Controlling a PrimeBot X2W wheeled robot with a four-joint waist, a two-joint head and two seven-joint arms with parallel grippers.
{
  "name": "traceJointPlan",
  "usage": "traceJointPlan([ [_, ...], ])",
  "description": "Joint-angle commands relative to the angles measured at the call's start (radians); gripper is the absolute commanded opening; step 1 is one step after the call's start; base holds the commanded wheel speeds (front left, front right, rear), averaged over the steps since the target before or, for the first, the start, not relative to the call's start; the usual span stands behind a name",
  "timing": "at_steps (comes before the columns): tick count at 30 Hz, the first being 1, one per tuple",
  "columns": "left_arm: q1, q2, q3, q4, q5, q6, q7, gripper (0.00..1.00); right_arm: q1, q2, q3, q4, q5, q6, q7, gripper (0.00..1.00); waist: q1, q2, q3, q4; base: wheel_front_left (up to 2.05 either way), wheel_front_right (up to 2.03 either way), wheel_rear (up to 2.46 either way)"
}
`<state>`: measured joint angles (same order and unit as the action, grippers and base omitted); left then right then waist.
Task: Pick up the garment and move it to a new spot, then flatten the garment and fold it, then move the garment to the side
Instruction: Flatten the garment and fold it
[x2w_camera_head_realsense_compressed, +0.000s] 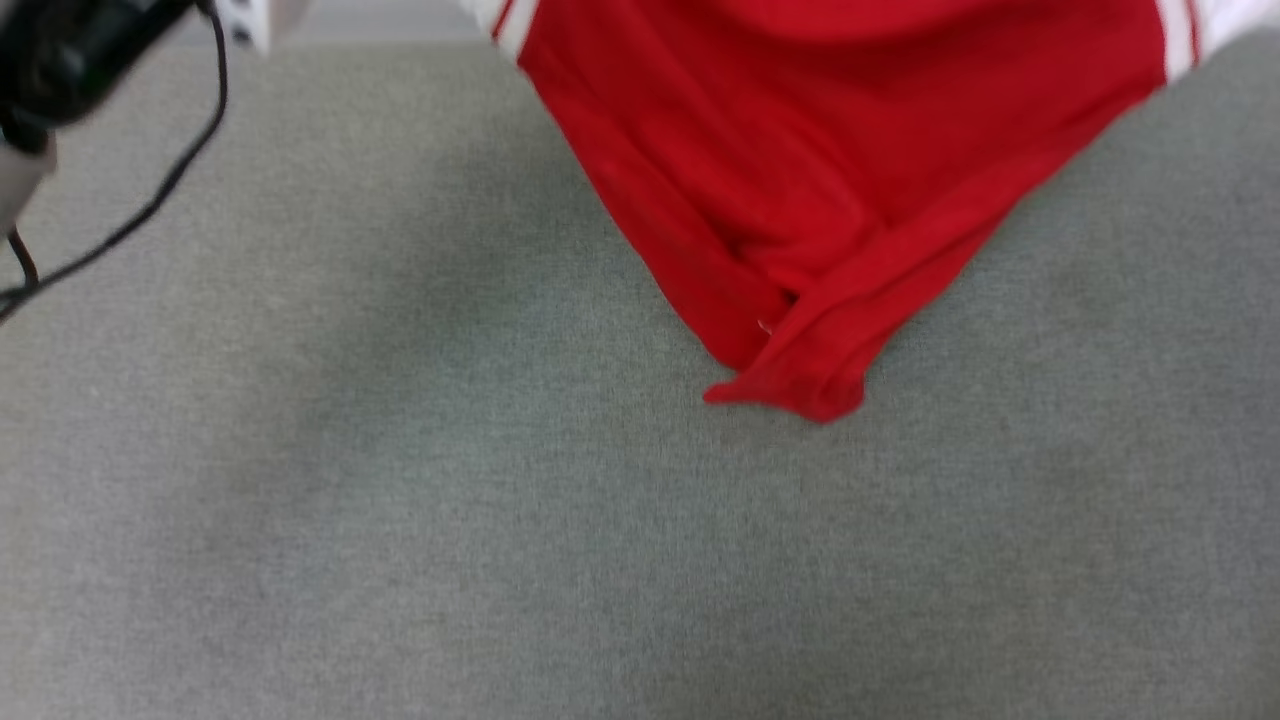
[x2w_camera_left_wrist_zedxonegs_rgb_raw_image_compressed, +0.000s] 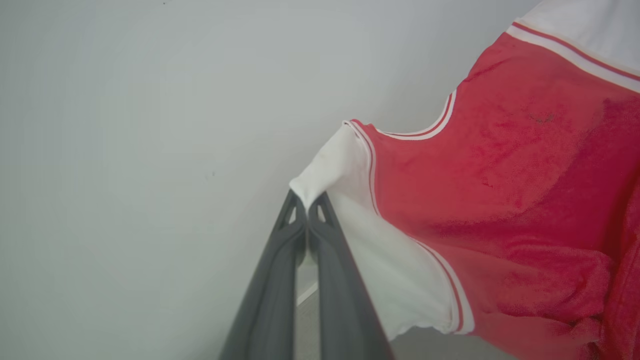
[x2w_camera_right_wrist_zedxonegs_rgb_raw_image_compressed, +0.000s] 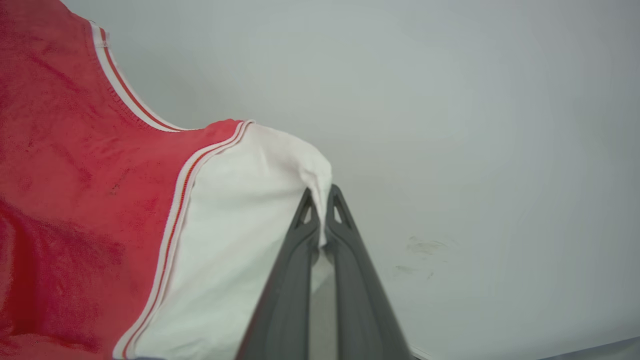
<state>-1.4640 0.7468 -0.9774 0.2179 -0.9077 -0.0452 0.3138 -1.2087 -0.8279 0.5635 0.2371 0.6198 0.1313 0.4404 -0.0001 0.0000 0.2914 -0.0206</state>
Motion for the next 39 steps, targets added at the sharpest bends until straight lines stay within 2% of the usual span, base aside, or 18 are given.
traceJointPlan([
  [1,-0.038,-0.016,0.009,0.023,0.01,-0.004,-0.005,0.0,-0.05,0.019,-0.002,0.013,-0.026,-0.001,-0.001,0.0,0.0001,0.0,0.04,-0.003,0.0,0.0,0.0],
  [14,-0.408,-0.177,0.08,0.323,0.11,-0.025,-0.113,0.0,-0.495,0.182,-0.069,0.3,-0.276,-0.001,-0.146,0.0,0.0001,0.0,0.23,0.005,0.0,0.0,0.0],
  [23,-0.572,-0.25,0.095,0.473,0.132,-0.059,-0.202,0.0,-0.7,0.269,-0.062,0.458,-0.348,-0.001,-0.243,0.0,0.0001,0.0,0.27,0.014,0.0,0.0,0.0],
  [29,-0.519,-0.266,0.06,0.549,0.116,-0.078,-0.249,0.0,-0.671,0.306,-0.006,0.56,-0.351,-0.001,-0.303,0.0,0.0001,0.0,0.275,0.017,0.0,0.0,0.0],
  [39,-0.229,-0.244,-0.039,0.576,0.037,-0.083,-0.34,0.0,-0.419,0.413,0.103,0.704,-0.257,-0.001,-0.437,0.0,0.0001,0.0,0.21,-0.006,0.0,0.0,0.0],
])
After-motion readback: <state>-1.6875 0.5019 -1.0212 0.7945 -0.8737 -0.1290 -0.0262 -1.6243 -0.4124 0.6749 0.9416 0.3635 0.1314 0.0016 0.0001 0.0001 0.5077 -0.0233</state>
